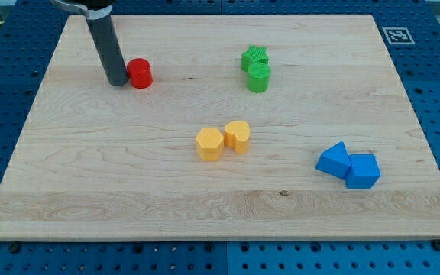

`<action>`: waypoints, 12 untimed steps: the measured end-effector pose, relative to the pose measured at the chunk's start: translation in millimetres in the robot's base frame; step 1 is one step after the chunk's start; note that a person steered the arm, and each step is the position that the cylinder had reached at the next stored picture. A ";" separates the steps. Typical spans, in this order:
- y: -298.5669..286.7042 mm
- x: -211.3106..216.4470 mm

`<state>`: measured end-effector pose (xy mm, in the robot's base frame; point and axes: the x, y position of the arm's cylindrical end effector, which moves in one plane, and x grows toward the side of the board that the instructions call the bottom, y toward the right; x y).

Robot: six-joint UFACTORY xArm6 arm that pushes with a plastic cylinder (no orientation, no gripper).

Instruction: Move the red star to the top of the red circle

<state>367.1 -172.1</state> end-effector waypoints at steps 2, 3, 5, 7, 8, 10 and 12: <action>-4.7 -11.9; -33.5 -37.3; -43.7 -39.5; -129.4 -109.4; -133.0 -116.9; -129.0 -175.1; -79.0 -175.0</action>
<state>192.1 -251.0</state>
